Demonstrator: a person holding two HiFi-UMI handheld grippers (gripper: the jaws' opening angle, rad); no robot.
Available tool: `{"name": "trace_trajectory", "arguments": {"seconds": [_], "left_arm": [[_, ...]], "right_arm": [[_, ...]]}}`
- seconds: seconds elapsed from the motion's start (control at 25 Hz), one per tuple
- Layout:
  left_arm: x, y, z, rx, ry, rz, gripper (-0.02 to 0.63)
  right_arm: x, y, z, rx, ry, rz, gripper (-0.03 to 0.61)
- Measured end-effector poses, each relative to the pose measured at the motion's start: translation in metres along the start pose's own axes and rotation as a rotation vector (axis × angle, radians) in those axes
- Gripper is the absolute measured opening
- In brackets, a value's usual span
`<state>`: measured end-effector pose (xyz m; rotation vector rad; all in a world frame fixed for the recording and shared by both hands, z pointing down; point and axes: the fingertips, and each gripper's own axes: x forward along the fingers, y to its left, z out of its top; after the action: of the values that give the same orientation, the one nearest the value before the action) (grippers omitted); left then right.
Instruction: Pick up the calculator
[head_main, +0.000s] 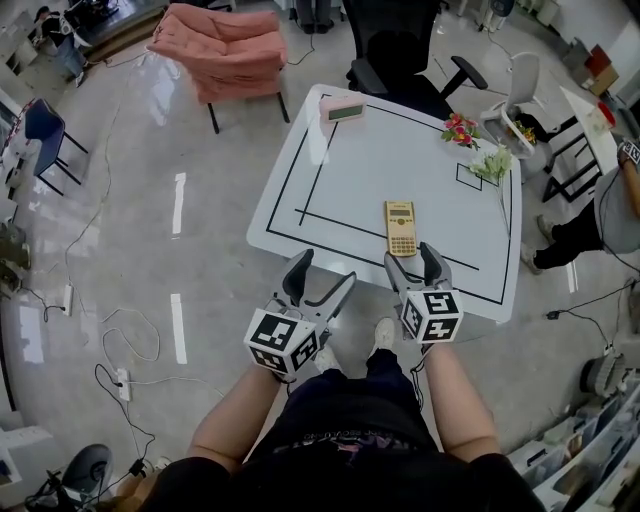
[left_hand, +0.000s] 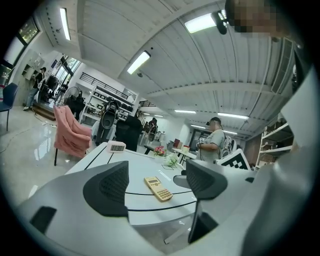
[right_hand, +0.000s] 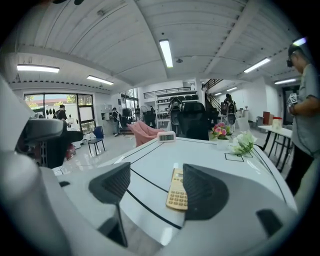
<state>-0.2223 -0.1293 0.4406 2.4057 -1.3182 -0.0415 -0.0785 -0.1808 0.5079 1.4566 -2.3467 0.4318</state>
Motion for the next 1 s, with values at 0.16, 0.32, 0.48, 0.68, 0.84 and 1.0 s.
{"name": "trace_trajectory", "arguments": {"seconds": [0.16,0.32,0.48,0.68,0.84,1.0], "left_arm": [[0.003,0.003,-0.003,-0.009,0.012,0.011,0.347],[0.012,0.004,-0.007,-0.016,0.026,0.018,0.347],[0.023,0.005,-0.011,-0.012,0.051,0.037,0.347],[0.042,0.001,-0.015,-0.002,0.083,0.043,0.347],[0.059,0.001,-0.023,-0.006,0.105,0.045,0.347],[0.070,-0.001,-0.032,-0.018,0.127,0.045,0.347]], "right_arm": [[0.011,-0.007,-0.012,0.014,0.040,-0.013,0.318],[0.027,-0.020,-0.027,0.037,0.076,-0.024,0.327],[0.043,-0.032,-0.042,0.078,0.112,-0.032,0.337],[0.063,-0.047,-0.061,0.098,0.163,-0.058,0.362],[0.078,-0.060,-0.074,0.090,0.199,-0.092,0.383],[0.088,-0.061,-0.087,0.069,0.245,-0.095,0.399]]}}
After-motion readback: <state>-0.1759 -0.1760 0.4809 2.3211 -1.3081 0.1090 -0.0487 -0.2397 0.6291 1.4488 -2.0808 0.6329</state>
